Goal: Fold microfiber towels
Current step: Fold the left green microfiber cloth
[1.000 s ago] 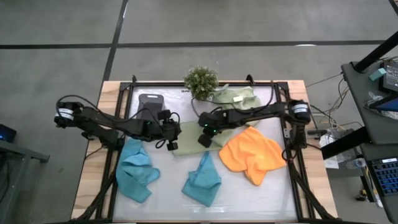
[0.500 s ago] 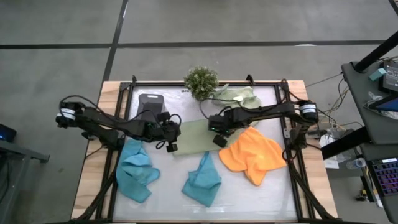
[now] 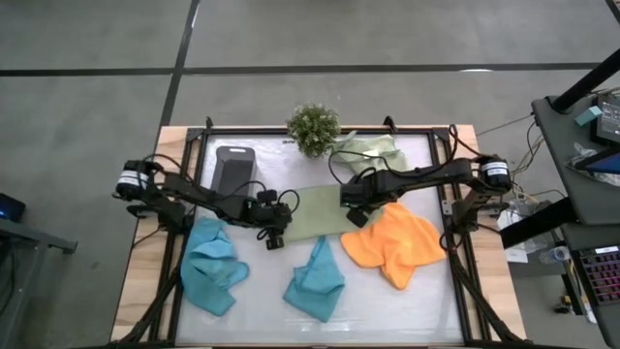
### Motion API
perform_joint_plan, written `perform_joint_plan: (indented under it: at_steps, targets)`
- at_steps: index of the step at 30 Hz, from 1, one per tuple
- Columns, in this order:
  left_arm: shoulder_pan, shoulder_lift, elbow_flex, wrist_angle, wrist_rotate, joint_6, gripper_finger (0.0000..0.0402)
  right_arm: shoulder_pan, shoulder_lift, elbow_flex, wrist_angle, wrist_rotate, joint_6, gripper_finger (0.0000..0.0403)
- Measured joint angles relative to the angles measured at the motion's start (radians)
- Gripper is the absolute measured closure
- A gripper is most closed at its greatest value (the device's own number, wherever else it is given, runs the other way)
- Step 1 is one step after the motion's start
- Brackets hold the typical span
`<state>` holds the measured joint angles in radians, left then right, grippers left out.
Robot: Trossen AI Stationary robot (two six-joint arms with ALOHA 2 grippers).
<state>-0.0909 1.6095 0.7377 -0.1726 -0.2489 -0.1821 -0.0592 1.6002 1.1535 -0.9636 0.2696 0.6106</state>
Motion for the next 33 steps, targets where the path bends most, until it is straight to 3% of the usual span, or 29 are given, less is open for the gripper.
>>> perform_joint_plan:
  at_steps: [9,16,24,33]
  targets:
    - [-0.022,-0.064,0.002,-0.260,0.053,-0.161,0.0265,-0.046,-0.082,-0.017,-0.033,0.021,-0.043,0.0256]
    - [-0.046,-0.194,-0.005,-0.400,0.060,-0.224,0.0265,-0.062,-0.198,-0.082,0.080,0.012,-0.088,0.0232]
    - [-0.051,-0.244,-0.010,-0.217,0.022,-0.167,0.0265,-0.083,-0.263,-0.278,0.441,-0.189,-0.056,0.0232]
    - [-0.052,-0.171,-0.015,0.019,-0.053,-0.073,0.0265,-0.204,-0.255,-0.434,0.601,-0.328,-0.022,0.0170]
